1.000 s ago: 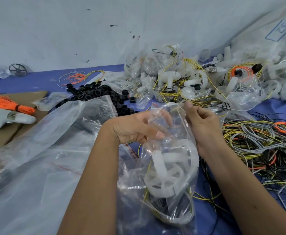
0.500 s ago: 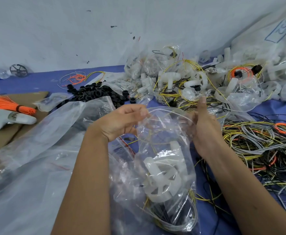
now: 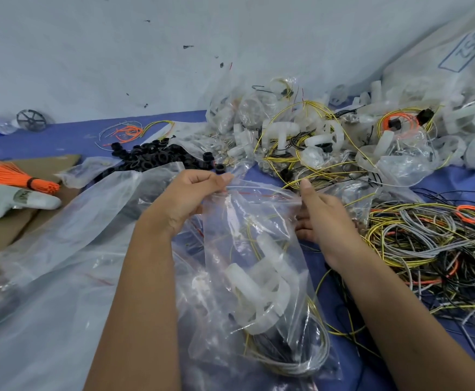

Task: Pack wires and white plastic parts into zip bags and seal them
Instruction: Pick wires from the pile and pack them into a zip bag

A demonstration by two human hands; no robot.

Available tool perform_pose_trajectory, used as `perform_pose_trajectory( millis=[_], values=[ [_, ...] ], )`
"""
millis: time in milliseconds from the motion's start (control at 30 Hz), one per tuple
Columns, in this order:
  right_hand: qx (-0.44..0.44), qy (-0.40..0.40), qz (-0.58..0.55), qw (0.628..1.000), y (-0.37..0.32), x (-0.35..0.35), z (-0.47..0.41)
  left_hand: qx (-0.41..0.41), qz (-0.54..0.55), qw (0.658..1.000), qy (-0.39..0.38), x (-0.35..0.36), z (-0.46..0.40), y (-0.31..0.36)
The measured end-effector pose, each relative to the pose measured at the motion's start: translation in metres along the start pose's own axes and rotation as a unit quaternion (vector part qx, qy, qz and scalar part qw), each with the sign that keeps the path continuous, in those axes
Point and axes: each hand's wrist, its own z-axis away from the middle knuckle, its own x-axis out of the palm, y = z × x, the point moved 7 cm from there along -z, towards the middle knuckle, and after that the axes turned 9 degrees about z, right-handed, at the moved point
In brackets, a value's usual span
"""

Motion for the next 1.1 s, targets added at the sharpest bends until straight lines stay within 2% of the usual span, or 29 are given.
perform_pose_trajectory(
  millis=[133, 267, 467, 600, 700, 833, 1000, 1100],
  values=[
    [-0.019, -0.052, -0.021, 0.998, -0.004, 0.005, 0.003, 0.005, 0.024, 0.999, 0.040, -0.010, -0.001, 0.000],
    [-0.049, -0.046, -0.038, 0.997, -0.009, 0.003, 0.002, 0.004, 0.036, 0.999, 0.037, -0.012, -0.003, -0.001],
    [-0.105, -0.001, -0.050, 0.993, -0.016, 0.002, 0.002, 0.049, 0.027, 0.998, -0.021, -0.006, -0.005, -0.001],
    [-0.152, 0.062, 0.010, 0.986, -0.019, -0.008, 0.002, 0.083, 0.041, 0.995, -0.041, -0.006, -0.006, 0.000],
    [-0.176, 0.111, 0.054, 0.977, -0.019, -0.015, 0.001, 0.084, 0.030, 0.994, -0.056, -0.005, -0.008, -0.002],
    [-0.174, 0.151, 0.053, 0.972, -0.018, -0.020, 0.000, 0.066, 0.008, 0.996, -0.068, -0.006, -0.007, -0.005],
    [-0.154, 0.112, 0.032, 0.981, -0.015, -0.014, -0.003, 0.015, -0.013, 0.993, -0.118, -0.001, 0.000, -0.006],
    [-0.178, 0.073, 0.014, 0.981, -0.020, -0.009, 0.000, 0.007, -0.037, 0.991, -0.132, 0.005, 0.004, -0.004]
  ],
)
